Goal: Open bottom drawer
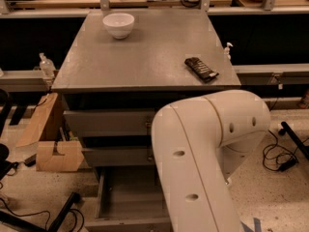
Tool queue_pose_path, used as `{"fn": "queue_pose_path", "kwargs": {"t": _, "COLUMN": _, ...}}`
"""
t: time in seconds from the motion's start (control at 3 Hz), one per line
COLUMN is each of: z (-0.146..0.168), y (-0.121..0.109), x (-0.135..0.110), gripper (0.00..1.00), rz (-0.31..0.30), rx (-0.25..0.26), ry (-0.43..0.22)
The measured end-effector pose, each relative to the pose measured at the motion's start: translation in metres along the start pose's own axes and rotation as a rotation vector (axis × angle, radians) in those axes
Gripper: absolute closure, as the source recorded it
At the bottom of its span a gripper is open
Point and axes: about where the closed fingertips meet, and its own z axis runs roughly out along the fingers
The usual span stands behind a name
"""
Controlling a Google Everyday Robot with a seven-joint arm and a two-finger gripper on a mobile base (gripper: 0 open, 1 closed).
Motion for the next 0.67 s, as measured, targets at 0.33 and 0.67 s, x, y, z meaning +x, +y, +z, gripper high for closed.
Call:
{"fn": "queue_pose_path", "kwargs": {"t": 0.33, "z": 0.031, "y": -0.018, "x": -0.007, "gripper": 1.0, "rz": -0.04, "rx": 0.096, "ry": -0.128}}
{"fn": "queue_pose_path", "kwargs": {"t": 0.67, "z": 0.058, "y": -0.024, "x": -0.022, "gripper": 1.0, "rz": -0.035, "rx": 0.131, "ry": -0.217}}
